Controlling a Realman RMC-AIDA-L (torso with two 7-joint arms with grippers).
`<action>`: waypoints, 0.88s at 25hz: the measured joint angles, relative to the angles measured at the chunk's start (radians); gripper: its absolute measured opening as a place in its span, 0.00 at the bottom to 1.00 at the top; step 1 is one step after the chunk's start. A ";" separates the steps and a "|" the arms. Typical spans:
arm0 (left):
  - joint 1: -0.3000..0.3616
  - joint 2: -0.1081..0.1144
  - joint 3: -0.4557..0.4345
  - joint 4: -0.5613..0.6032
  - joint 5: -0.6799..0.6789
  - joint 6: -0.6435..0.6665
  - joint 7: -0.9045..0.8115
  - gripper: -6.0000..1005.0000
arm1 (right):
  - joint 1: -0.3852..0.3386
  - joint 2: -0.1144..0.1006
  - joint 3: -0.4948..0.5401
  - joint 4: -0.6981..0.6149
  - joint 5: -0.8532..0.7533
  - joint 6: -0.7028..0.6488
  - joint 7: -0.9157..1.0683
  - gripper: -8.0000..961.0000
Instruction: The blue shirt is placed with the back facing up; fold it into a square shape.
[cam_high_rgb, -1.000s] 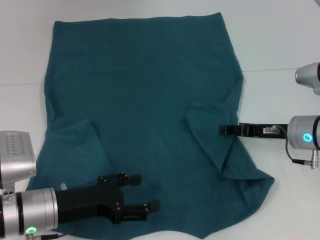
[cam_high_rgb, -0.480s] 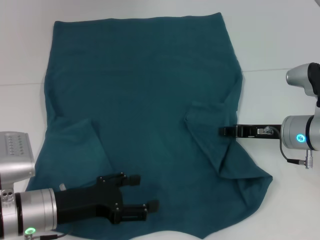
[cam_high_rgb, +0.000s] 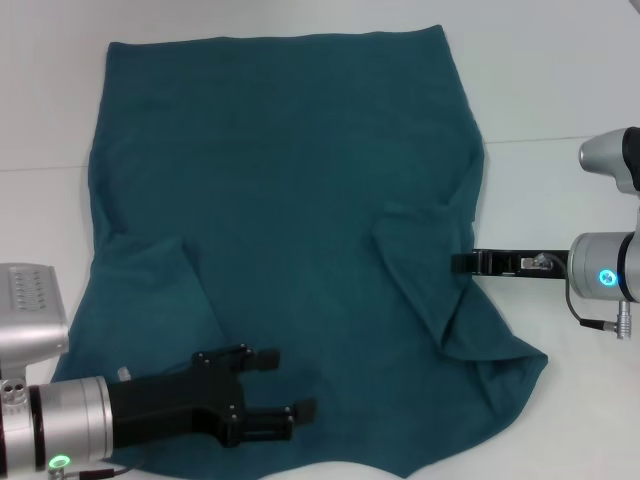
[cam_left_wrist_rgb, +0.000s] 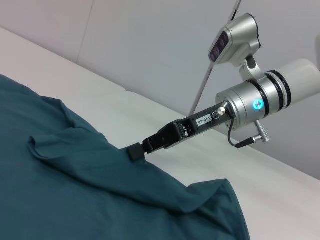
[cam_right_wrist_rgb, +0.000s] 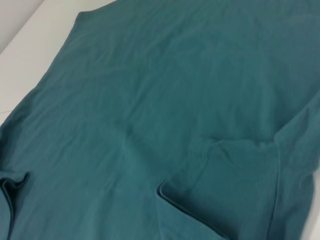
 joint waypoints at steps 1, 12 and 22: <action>0.000 0.000 0.000 0.000 0.000 0.000 0.000 0.92 | -0.001 0.000 0.001 0.000 0.000 0.000 0.000 0.10; -0.002 0.000 -0.002 -0.001 0.000 0.000 0.000 0.92 | -0.007 -0.005 0.005 -0.001 0.002 -0.004 -0.003 0.03; 0.001 -0.002 -0.003 -0.002 0.000 -0.001 0.000 0.92 | -0.022 -0.001 0.008 -0.029 0.004 -0.009 -0.001 0.04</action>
